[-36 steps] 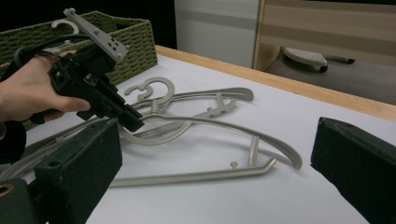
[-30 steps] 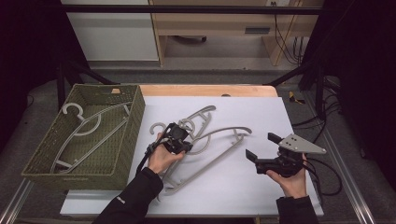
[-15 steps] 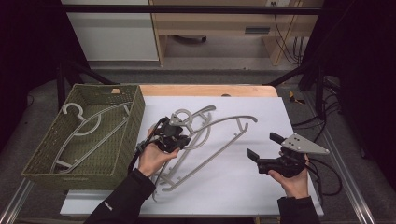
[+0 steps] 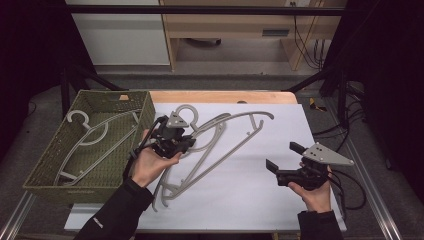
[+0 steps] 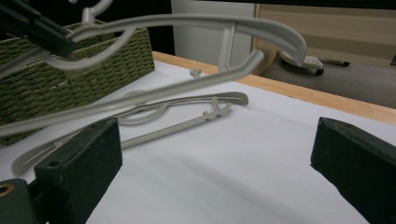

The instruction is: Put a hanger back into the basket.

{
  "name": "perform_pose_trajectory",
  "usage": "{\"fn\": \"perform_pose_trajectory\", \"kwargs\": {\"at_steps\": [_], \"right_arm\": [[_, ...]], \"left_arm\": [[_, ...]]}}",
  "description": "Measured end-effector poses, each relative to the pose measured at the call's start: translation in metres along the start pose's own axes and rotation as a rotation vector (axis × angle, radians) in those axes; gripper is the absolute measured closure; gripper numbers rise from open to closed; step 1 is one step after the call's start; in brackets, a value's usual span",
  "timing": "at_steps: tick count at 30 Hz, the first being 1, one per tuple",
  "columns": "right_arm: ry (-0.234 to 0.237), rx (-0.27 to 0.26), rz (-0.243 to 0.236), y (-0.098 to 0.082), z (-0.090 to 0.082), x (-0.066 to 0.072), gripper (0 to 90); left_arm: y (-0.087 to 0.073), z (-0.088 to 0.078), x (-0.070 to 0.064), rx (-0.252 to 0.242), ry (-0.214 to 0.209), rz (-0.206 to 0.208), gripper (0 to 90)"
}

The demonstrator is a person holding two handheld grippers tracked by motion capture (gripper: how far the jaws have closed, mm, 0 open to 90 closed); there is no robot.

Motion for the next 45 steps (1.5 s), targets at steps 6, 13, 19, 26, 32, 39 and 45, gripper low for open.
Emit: {"fn": "perform_pose_trajectory", "kwargs": {"at_steps": [6, 13, 19, 26, 32, 39, 45], "right_arm": [[0.000, 0.003, -0.003, 0.000, 0.000, 0.000, 2.4], [0.000, 0.001, 0.002, -0.001, 0.001, -0.001, 2.4], [0.001, 0.001, 0.005, -0.001, 0.001, -0.001, 2.4], [0.001, 0.006, 0.005, -0.002, 0.002, -0.001, 2.4], [0.001, 0.005, 0.006, -0.002, 0.002, -0.001, 2.4], [0.001, 0.011, 0.003, -0.002, 0.004, -0.001, 2.4], [0.000, 0.011, 0.004, -0.003, 0.005, -0.001, 2.4]], "left_arm": [[0.004, -0.018, 0.008, -0.024, 0.009, -0.008, 83.1], [0.004, -0.042, 0.025, -0.052, -0.003, -0.023, 83.1], [-0.002, -0.061, 0.045, -0.047, 0.037, -0.019, 83.1], [-0.011, -0.077, 0.067, -0.069, 0.066, -0.041, 83.1], [-0.018, -0.085, 0.082, -0.064, 0.079, -0.045, 83.1], [-0.030, -0.098, 0.105, -0.069, 0.094, -0.080, 83.1], [-0.038, -0.108, 0.127, -0.055, 0.131, -0.092, 83.1]]}}
Point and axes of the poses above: each handheld gripper's, and its own axes: z roughly forward along the jaws, y roughly out of its top, x roughly to its left, the point moved 3 cm from there along z, roughly forward along the jaws, and after that the axes turned 6 degrees about x, right-handed, at the moved point
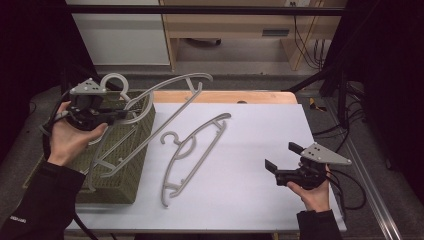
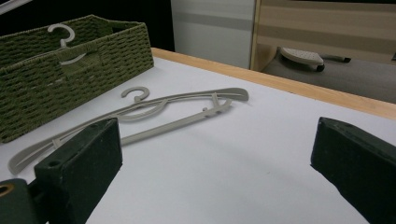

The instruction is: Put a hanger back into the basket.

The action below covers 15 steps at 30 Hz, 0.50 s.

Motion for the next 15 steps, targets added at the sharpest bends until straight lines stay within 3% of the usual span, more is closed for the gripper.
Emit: {"fn": "perform_pose_trajectory", "kwargs": {"at_steps": [15], "right_arm": [[-0.001, 0.013, 0.000, -0.002, 0.004, 0.000, 2.4]], "left_arm": [[-0.025, -0.012, 0.057, 0.038, 0.094, -0.055, 83.1]]}}
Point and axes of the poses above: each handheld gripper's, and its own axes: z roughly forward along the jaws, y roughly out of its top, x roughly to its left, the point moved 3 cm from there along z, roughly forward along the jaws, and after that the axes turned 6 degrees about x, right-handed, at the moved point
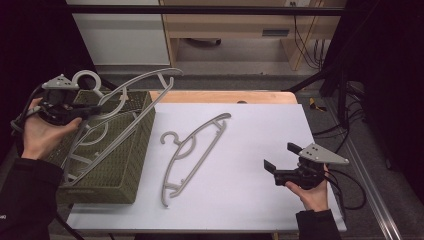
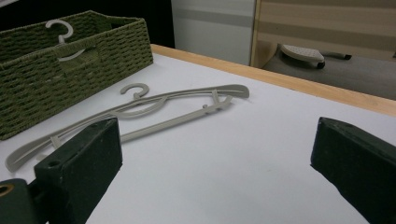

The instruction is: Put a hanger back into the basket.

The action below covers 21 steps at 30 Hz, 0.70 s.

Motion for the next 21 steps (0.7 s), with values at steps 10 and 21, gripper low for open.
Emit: {"fn": "perform_pose_trajectory", "kwargs": {"at_steps": [10, 21], "right_arm": [[0.000, 0.005, -0.004, -0.001, 0.001, -0.001, 2.4], [-0.007, 0.013, -0.012, -0.001, 0.002, -0.001, 2.4]], "left_arm": [[-0.012, 0.009, 0.022, 0.030, 0.022, -0.009, 83.0], [-0.032, 0.016, 0.045, 0.045, 0.037, -0.033, 83.1]]}}
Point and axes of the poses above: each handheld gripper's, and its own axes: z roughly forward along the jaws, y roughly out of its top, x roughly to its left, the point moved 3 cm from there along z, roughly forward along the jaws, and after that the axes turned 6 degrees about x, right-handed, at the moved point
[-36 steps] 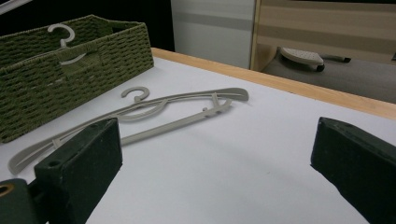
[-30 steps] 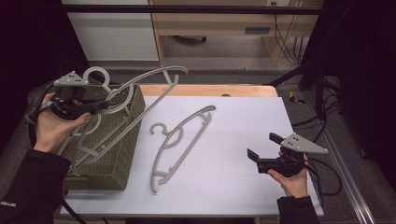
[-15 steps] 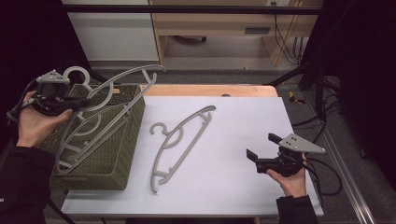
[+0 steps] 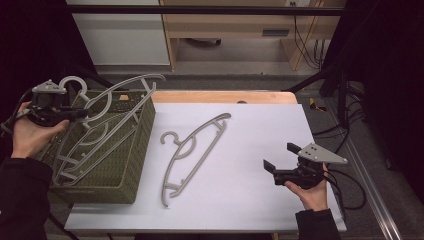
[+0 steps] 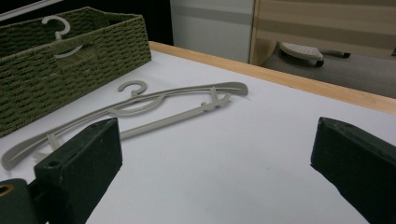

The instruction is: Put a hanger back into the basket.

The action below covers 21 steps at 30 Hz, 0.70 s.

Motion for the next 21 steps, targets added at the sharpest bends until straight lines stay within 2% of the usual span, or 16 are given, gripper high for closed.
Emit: {"fn": "perform_pose_trajectory", "kwargs": {"at_steps": [6, 14, 21], "right_arm": [[-0.002, 0.007, -0.003, -0.001, 0.002, 0.000, 2.4], [-0.003, 0.010, -0.002, -0.001, 0.003, 0.000, 2.3], [-0.002, 0.016, -0.008, -0.002, 0.004, 0.000, 2.4]], "left_arm": [[-0.011, 0.004, 0.013, 0.011, 0.011, -0.007, 83.0], [-0.022, 0.011, 0.027, 0.024, 0.027, -0.044, 82.9], [-0.024, 0.012, 0.033, 0.049, 0.051, -0.026, 83.0]]}}
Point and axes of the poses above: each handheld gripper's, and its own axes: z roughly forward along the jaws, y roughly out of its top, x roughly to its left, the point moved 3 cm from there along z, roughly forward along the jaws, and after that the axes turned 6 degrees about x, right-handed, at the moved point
